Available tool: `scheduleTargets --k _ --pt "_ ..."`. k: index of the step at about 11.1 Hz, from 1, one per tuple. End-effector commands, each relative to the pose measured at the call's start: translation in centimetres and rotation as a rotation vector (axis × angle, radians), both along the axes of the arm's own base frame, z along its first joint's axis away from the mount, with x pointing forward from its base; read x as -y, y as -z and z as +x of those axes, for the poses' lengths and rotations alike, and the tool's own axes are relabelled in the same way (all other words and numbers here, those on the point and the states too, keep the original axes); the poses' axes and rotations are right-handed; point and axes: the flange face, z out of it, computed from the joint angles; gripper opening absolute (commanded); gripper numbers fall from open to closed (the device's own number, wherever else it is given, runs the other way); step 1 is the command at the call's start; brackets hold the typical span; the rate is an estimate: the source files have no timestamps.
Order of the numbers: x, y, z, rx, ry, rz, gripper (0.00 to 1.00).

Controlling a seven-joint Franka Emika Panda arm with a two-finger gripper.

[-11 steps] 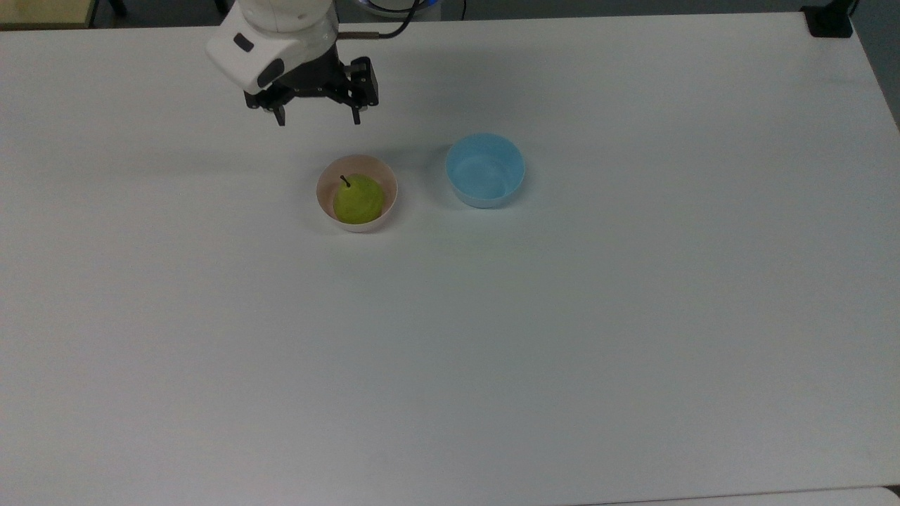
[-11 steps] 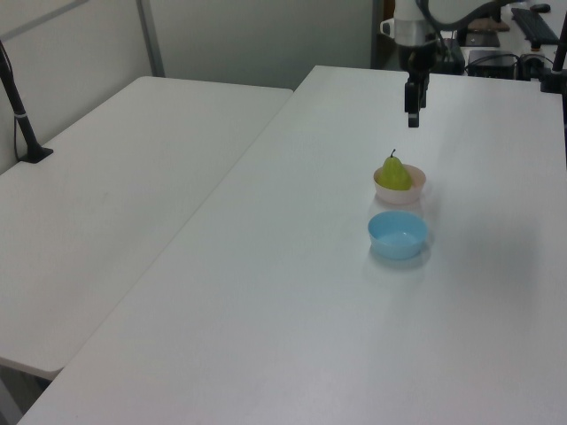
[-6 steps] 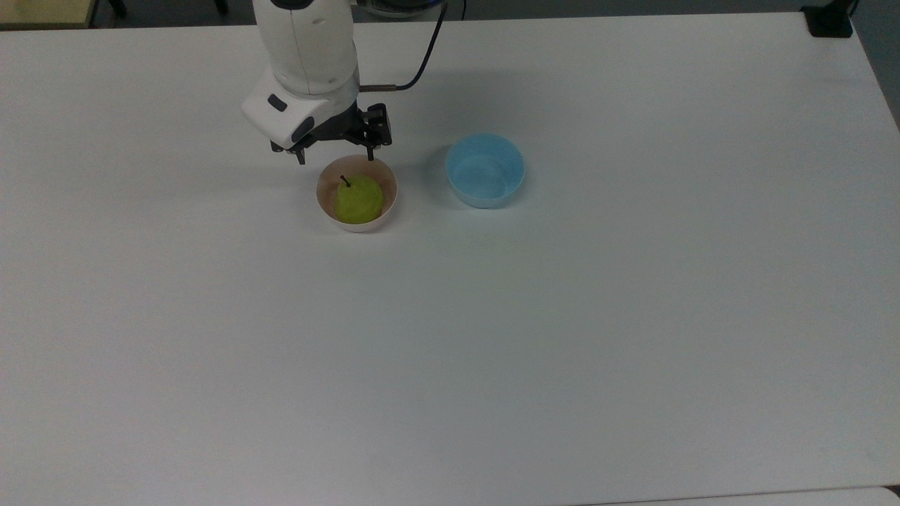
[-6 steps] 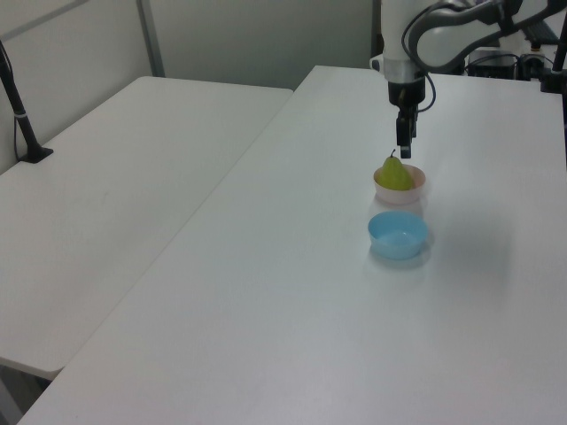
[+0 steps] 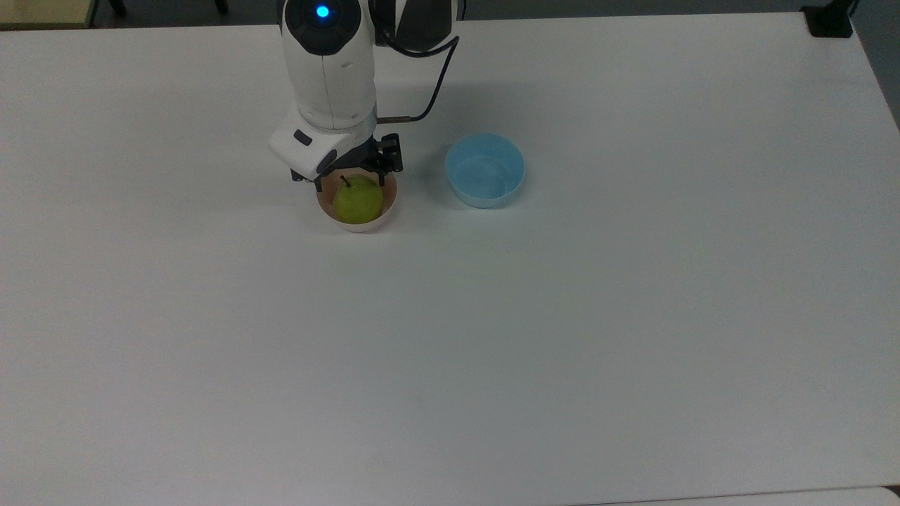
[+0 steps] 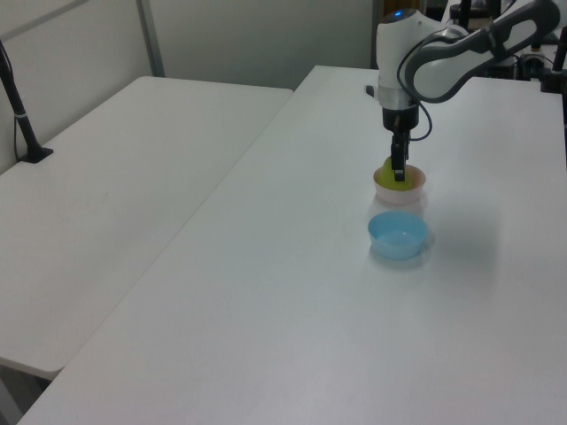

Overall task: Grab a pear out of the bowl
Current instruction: 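Close the gripper around the green pear inside the pink bowl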

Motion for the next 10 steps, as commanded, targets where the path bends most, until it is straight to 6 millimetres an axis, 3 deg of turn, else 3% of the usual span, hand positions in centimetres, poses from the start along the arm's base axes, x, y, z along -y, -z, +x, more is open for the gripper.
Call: scheduleTargets --k 1,5,7,9,10 --pt "-0.5 0.9 0.1 0.017 -0.008 -0.016 0.9" --pt "-0.6 1.5 0.3 0.023 -0.012 -0.016 0.85" --pt "-1.6 1.6 0.3 0.025 -0.029 -0.016 0.85" --pt "-1.6 1.8 0.4 0.022 -0.029 -0.016 0.76" --pt "-1.7 1.8 0.4 0.023 -0.031 -0.016 0.67"
